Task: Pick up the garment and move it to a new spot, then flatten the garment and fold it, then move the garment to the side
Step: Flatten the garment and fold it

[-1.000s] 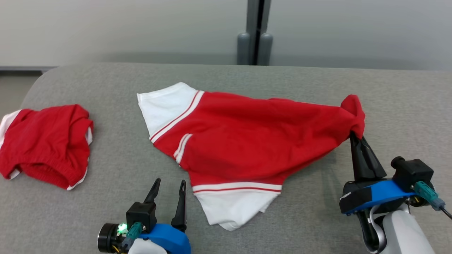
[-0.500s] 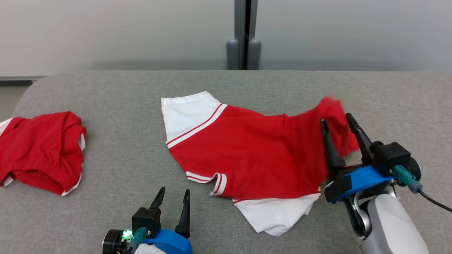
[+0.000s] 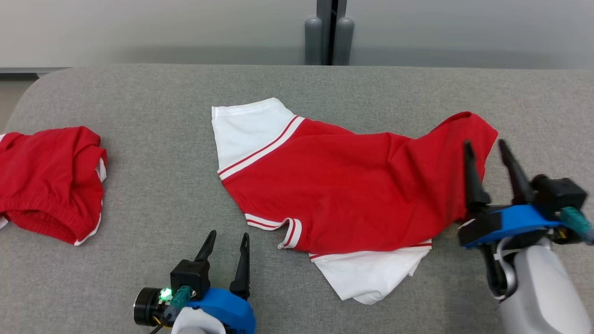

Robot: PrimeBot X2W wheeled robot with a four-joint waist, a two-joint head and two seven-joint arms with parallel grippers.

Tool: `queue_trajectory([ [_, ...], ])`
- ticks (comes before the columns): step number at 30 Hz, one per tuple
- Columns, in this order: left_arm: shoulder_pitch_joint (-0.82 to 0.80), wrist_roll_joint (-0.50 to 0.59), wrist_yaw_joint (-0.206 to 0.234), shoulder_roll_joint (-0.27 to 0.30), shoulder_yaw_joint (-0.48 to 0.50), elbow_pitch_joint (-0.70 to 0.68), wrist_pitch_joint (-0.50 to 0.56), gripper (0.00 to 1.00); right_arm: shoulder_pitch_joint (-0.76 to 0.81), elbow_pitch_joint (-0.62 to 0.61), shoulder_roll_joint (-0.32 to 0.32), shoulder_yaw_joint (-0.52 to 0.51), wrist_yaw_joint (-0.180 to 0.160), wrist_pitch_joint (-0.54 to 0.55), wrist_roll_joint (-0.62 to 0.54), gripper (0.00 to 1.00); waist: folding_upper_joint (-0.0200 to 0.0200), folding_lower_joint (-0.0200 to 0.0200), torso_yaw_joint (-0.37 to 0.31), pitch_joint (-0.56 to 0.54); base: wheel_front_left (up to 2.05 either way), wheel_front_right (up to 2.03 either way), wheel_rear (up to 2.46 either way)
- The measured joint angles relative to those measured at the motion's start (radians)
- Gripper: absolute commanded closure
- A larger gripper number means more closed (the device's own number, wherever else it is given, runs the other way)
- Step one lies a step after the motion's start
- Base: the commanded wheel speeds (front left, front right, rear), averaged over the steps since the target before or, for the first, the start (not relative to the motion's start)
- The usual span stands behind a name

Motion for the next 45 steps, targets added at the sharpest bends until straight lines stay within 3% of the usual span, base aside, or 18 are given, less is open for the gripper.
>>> queue_trajectory([
  [8,-0.014,0.000,0.000,0.000,-0.010,-0.012,0.000,0.00,0.083,-0.069,-0.001,-0.108,0.000,0.000,0.048,0.00,-0.0001,-0.0002,-0.018,0.004,0.00,0.00,0.00],
  [16,-0.019,0.008,-0.005,0.000,-0.008,-0.009,0.000,0.00,0.130,-0.004,0.000,0.013,0.000,0.000,0.073,0.00,-0.0001,-0.0002,-0.017,0.014,0.00,0.00,0.00],
  [26,-0.019,0.008,-0.006,0.000,-0.003,-0.010,0.000,0.00,0.162,0.021,0.000,0.061,0.000,0.000,0.114,0.00,-0.0001,-0.0002,-0.015,0.013,0.00,0.00,0.00],
  [39,0.010,-0.041,-0.095,-0.001,-0.149,-0.037,0.000,0.00,0.175,0.035,-0.001,0.060,0.000,0.000,0.118,0.00,-0.0001,-0.0003,-0.043,-0.022,0.00,0.00,0.00],
  [45,0.004,-0.071,-0.113,0.000,-0.183,-0.031,0.000,0.00,0.178,0.031,-0.001,0.064,0.000,0.000,0.120,0.00,-0.0001,-0.0003,-0.075,-0.031,0.00,0.00,0.00],
])
